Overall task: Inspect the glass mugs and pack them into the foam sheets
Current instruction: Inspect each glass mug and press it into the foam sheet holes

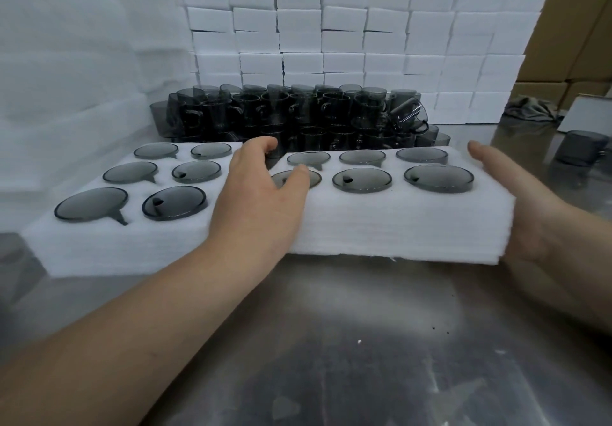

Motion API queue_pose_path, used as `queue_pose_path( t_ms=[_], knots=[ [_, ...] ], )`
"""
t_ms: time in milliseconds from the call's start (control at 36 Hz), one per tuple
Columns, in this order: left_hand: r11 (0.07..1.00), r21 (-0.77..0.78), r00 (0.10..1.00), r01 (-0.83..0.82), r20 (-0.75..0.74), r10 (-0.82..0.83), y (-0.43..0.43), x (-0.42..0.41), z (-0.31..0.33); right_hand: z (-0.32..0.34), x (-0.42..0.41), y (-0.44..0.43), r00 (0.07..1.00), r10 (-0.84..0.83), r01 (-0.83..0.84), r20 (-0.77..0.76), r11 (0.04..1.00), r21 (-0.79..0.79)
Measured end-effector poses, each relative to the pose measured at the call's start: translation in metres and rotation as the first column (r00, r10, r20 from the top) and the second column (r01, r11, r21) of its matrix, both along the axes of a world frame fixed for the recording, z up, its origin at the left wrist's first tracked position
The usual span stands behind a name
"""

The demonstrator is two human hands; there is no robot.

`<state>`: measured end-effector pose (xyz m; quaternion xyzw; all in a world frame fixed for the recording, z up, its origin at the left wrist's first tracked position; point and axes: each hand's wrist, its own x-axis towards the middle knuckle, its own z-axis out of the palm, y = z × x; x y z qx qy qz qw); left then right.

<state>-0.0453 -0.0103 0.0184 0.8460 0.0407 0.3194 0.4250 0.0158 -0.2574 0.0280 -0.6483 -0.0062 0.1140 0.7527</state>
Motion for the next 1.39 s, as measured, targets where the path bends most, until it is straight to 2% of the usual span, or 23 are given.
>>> queue_pose_path(
  t_ms=[222, 333, 417, 472, 584, 639, 695, 750, 806, 861, 917, 973, 1028, 1084, 1139, 1250, 1334, 1389],
  knots=[
    [0.996, -0.090, 0.999, 0.016, 0.041, -0.012, 0.003, -0.001, 0.003, 0.008, 0.004, -0.016, 0.993, 0.104, -0.109, -0.053, 0.990, -0.092],
    [0.997, -0.068, 1.000, 0.029, 0.008, -0.028, 0.002, 0.001, 0.000, 0.008, -0.008, -0.021, 0.983, 0.177, -0.180, -0.054, 0.982, -0.049],
    [0.998, -0.035, 0.999, 0.051, 0.016, -0.050, 0.002, 0.002, -0.002, 0.008, -0.006, -0.022, 0.982, 0.167, -0.169, -0.087, 0.985, -0.018],
    [0.997, -0.050, 0.997, 0.063, 0.042, -0.061, 0.002, 0.002, -0.002, 0.014, 0.001, -0.023, 0.959, 0.273, -0.268, -0.075, 0.961, 0.063],
    [0.996, -0.070, 0.997, 0.056, 0.057, -0.052, 0.002, 0.001, -0.002, 0.010, 0.001, -0.025, 0.866, 0.497, -0.492, -0.055, 0.866, 0.087],
    [0.996, -0.068, 0.997, 0.058, 0.054, -0.054, 0.002, 0.002, -0.002, 0.010, -0.001, -0.026, 0.855, 0.516, -0.514, -0.052, 0.856, 0.052],
    [0.996, -0.066, 0.997, 0.061, 0.058, -0.057, 0.001, 0.003, -0.003, 0.006, 0.009, -0.035, 0.839, 0.525, -0.530, -0.140, 0.848, 0.007],
    [0.997, -0.059, 0.997, 0.055, 0.063, -0.051, 0.001, 0.003, -0.004, 0.005, 0.005, -0.040, 0.856, 0.506, -0.509, -0.107, 0.861, 0.000],
    [0.997, -0.053, 0.996, 0.050, 0.070, -0.046, 0.001, 0.002, -0.004, 0.007, 0.006, -0.040, 0.842, 0.533, -0.530, -0.083, 0.846, 0.060],
    [0.997, -0.053, 0.996, 0.049, 0.075, -0.045, 0.001, 0.001, -0.003, 0.007, 0.005, -0.035, 0.839, 0.539, -0.536, -0.079, 0.843, 0.051],
    [0.997, -0.059, 0.996, 0.045, 0.074, -0.041, 0.001, 0.001, -0.003, 0.009, -0.001, -0.028, 0.777, 0.629, -0.618, -0.026, 0.770, 0.159],
    [0.997, -0.062, 0.996, 0.044, 0.077, -0.039, 0.001, 0.001, -0.004, 0.012, -0.003, -0.031, 0.797, 0.603, -0.592, 0.043, 0.764, 0.255],
    [0.996, -0.064, 0.996, 0.056, 0.079, -0.050, 0.000, 0.000, -0.005, 0.006, 0.003, -0.025, 0.760, 0.650, -0.599, -0.004, 0.702, 0.386],
    [0.995, -0.073, 0.995, 0.072, 0.080, -0.066, -0.002, -0.001, -0.006, 0.006, 0.004, -0.028, 0.856, 0.517, -0.513, 0.025, 0.841, 0.171],
    [0.991, -0.114, 0.997, 0.068, 0.052, -0.062, -0.005, 0.000, -0.007, 0.006, 0.002, -0.029, 0.902, 0.428, -0.432, 0.056, 0.898, 0.087],
    [0.948, -0.317, 0.999, -0.003, -0.049, -0.013, -0.008, 0.004, -0.003, 0.001, 0.008, -0.027, 0.920, 0.390, -0.391, 0.028, 0.914, 0.113],
    [0.919, -0.388, 0.993, -0.070, -0.118, 0.026, -0.008, 0.006, 0.000, 0.001, 0.004, -0.022, 0.913, 0.407, -0.406, 0.024, 0.904, 0.135],
    [0.868, -0.491, 0.986, -0.076, -0.165, -0.007, -0.008, 0.008, 0.001, 0.001, 0.002, -0.020, 0.905, 0.425, -0.424, 0.023, 0.894, 0.145]
  ],
)
